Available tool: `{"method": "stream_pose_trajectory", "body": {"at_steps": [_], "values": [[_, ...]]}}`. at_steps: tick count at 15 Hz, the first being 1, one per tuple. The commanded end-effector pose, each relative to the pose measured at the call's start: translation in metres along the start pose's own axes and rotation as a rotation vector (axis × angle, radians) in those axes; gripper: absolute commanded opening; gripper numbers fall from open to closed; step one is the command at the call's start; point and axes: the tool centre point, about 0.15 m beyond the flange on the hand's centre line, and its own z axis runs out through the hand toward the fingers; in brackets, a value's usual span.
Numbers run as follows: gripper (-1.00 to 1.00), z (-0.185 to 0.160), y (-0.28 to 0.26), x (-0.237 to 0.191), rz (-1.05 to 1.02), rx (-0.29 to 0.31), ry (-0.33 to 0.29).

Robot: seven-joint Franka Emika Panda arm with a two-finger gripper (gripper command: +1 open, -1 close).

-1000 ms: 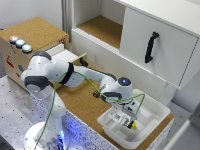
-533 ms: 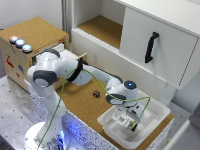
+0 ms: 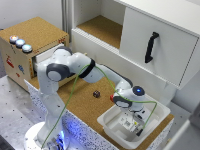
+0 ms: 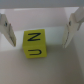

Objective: Grasp the yellow block

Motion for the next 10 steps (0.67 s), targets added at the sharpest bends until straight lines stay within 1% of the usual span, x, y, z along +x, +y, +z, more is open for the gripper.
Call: {"method": "stream_pose_trajectory", "body": {"at_steps": [1,4,7,8,10], "values": [[-1.0,0.004,0.016,0.012,-0.032,0.115,0.001],[-1.0,0.0,0.012,0.003,-0.037,0.099,-0.007],[-1.0,-0.01,0.002,-0.006,-0.051,0.063,0.0],[-1.0,-0.016,0.0,-0.007,-0.045,0.039,0.007],[-1.0,-0.035,-0.006,-0.007,-0.021,-0.009,0.042]]}}
